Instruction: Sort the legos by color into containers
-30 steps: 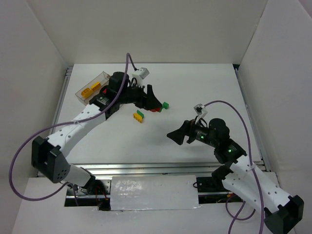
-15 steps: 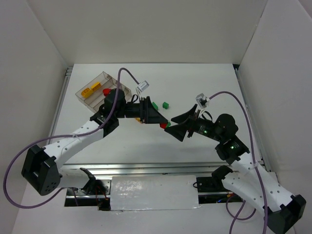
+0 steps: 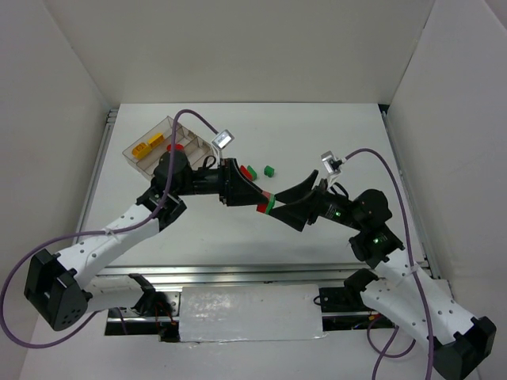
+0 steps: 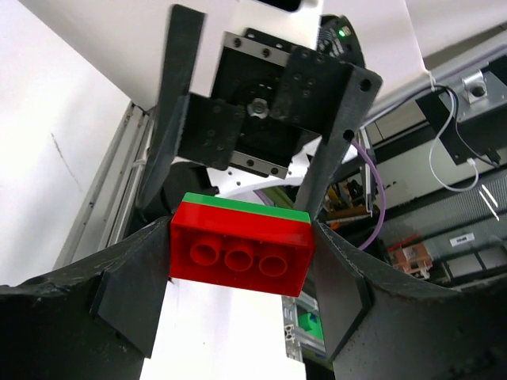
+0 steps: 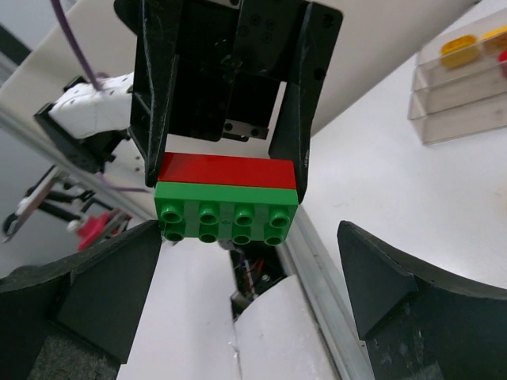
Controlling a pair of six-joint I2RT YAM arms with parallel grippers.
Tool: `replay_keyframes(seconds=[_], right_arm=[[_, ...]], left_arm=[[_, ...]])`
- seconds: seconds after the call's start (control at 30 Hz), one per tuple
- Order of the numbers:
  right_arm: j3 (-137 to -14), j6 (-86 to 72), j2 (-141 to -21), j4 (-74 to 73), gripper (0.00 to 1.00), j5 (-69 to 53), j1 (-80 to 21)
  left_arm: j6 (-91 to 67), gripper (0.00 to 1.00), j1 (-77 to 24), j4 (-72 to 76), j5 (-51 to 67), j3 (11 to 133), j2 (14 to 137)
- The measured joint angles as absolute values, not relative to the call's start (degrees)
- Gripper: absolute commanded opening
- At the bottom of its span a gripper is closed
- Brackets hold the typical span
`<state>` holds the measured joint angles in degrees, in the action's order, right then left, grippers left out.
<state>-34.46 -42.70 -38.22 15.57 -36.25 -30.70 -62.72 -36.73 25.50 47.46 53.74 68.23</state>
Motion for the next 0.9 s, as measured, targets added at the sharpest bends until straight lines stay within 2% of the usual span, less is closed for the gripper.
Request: replay_keyframes(seconds=[0.33,0.47,0.53,0.57,0.67,0.7,0.8,0.83,0.87,0.9], right_arm=[[-34.2,-47.7,-40.7,20.9,0.99,-41.1,-30.7],[-34.2,-49.0,-40.7,22.4,0.94,-41.5,-30.7],[-34.1,-49.3,-40.7,23.2,0.81,-41.5,-30.7],[-34.1,-49.4,-40.6,23.4,0.70,-41.5,-30.7],[-33.9,-49.9,-40.6,23.7,0.60,-41.7,-30.6],[-33.6,-50.1,-40.6,24.1,0.54,-41.9,-30.5],[-32.9,-50.1,-40.6,25.4,0.47,-42.3,-30.5],[-32.6,-50.1,-40.6,26.0,0.41,-42.3,-30.5],[-32.3,-50.1,-40.5,26.4,0.00,-42.4,-30.5],[-32.1,-50.1,-40.5,26.6,0.00,-42.5,-30.4]], left_arm=[[-62.9,0.00,-38.1,25.9,47.9,53.6,67.9],[-61.8,0.00,-38.3,25.5,47.7,53.6,67.9],[-61.5,0.00,-38.4,25.1,47.6,53.6,67.9],[-61.4,0.00,-38.4,25.0,47.6,53.6,67.9],[-61.3,0.00,-38.4,24.9,47.6,53.6,67.9],[-61.2,0.00,-38.4,24.9,47.7,53.6,67.9],[-60.5,0.00,-38.5,24.4,47.8,53.6,67.9],[-60.3,0.00,-38.5,24.4,47.9,53.6,67.9],[-60.1,0.00,-38.5,24.2,47.9,53.6,67.9],[-60.0,0.00,-38.5,24.0,47.9,53.6,67.9]])
